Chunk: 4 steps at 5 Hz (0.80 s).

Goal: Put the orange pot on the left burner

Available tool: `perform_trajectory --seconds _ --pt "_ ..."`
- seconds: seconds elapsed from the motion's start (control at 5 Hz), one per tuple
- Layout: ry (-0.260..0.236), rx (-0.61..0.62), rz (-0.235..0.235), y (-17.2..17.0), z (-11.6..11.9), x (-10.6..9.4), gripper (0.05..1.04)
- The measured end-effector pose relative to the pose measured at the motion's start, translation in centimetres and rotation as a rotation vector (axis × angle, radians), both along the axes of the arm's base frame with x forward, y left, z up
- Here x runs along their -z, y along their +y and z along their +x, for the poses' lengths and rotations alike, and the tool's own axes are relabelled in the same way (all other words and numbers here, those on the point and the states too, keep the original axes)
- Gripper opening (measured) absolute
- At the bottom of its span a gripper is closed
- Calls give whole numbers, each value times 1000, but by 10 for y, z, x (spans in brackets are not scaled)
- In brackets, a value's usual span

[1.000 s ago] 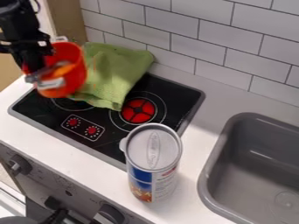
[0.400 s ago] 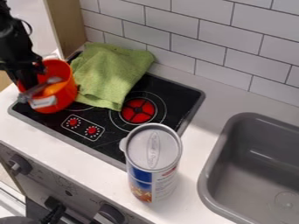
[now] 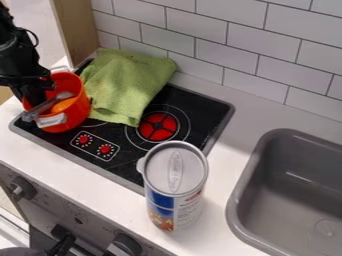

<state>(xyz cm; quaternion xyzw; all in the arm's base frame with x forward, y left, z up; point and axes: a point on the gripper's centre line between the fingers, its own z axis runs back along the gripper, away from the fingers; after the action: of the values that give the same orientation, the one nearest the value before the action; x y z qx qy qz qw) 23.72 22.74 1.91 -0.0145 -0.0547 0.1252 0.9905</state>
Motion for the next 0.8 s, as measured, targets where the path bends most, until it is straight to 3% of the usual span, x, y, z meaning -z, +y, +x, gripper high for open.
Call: perform_trajectory --seconds 0.2,0.6,0.8 --pt "35 -9 -2 5 -1 -4 207" --pt "39 -38 -51 2 3 -14 733" --pt "15 -61 -82 3 5 -34 975"
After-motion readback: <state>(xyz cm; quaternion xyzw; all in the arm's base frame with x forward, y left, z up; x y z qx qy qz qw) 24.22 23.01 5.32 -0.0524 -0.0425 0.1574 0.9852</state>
